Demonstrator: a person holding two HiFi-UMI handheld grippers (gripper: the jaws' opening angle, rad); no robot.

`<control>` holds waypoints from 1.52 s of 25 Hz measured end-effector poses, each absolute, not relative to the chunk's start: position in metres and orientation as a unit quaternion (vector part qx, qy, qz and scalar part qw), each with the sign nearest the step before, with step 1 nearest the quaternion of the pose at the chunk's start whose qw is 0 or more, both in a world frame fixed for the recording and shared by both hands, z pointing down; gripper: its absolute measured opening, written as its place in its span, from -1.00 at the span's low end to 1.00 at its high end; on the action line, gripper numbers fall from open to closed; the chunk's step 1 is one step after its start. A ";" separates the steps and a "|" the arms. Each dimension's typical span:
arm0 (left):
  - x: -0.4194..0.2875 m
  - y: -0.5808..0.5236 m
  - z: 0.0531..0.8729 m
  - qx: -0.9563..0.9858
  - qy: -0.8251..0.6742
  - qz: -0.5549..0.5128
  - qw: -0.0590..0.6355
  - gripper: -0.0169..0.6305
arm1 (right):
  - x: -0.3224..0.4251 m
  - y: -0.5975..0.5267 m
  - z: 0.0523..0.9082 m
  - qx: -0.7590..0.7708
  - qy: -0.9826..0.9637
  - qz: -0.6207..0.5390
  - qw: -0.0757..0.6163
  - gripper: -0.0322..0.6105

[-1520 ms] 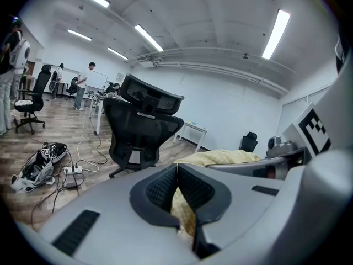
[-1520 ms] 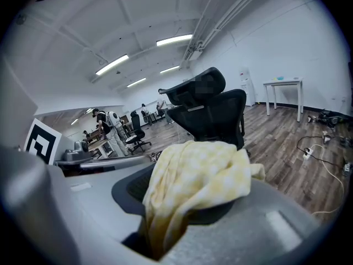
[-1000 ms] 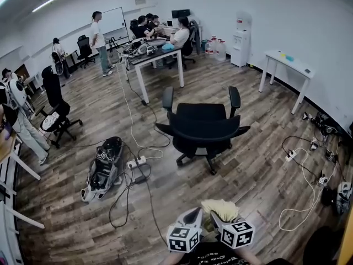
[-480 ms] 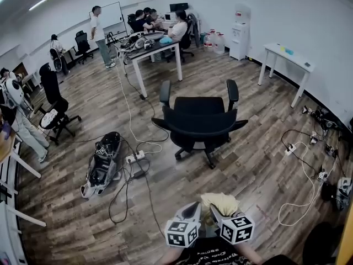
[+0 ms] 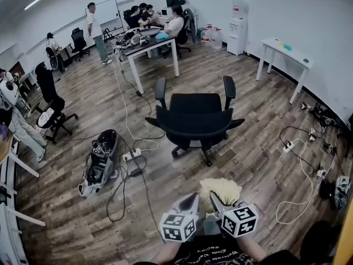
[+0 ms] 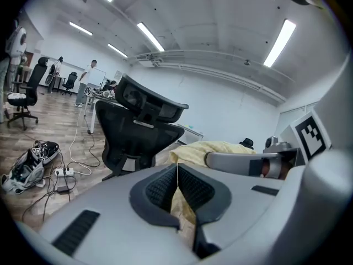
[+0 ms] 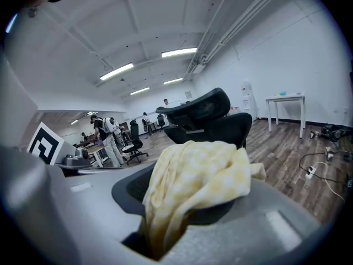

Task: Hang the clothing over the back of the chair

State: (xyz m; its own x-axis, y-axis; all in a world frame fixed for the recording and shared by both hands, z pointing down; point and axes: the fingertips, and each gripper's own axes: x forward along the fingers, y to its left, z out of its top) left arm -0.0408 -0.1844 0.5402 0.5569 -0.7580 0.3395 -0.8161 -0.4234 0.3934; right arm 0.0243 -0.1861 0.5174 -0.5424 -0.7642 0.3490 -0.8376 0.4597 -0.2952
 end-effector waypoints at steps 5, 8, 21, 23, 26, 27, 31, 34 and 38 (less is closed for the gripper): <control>-0.037 -0.206 0.506 0.849 -0.464 0.046 0.249 -0.91 | 0.026 -0.203 0.472 0.464 -0.865 0.183 0.052 -0.47; -0.033 -0.220 0.479 0.859 -0.457 0.041 0.227 -0.91 | 0.024 -0.213 0.443 0.457 -0.875 0.157 0.034 -0.47; -0.032 -0.251 0.387 0.878 -0.444 -0.035 0.172 -0.91 | 0.013 -0.238 0.350 0.411 -0.908 0.077 -0.020 -0.47; -0.032 -0.254 0.371 0.883 -0.440 -0.046 0.159 -0.91 | 0.009 -0.240 0.334 0.404 -0.912 0.060 -0.028 -0.47; -0.032 -0.258 0.347 0.887 -0.439 -0.059 0.133 -0.91 | 0.006 -0.242 0.309 0.397 -0.916 0.033 -0.041 -0.47; -0.032 -0.261 0.339 0.887 -0.440 -0.063 0.124 -0.91 | 0.006 -0.244 0.301 0.395 -0.917 0.024 -0.046 -0.47; -0.033 -0.274 0.310 0.889 -0.441 -0.072 0.095 -0.91 | 0.005 -0.255 0.274 0.388 -0.919 0.008 -0.068 -0.47; -0.037 -0.278 0.291 0.891 -0.437 -0.090 0.085 -0.91 | 0.001 -0.258 0.255 0.382 -0.921 -0.008 -0.074 -0.47; -0.042 -0.287 0.265 0.892 -0.433 -0.108 0.075 -0.91 | -0.006 -0.266 0.229 0.372 -0.925 -0.035 -0.074 -0.47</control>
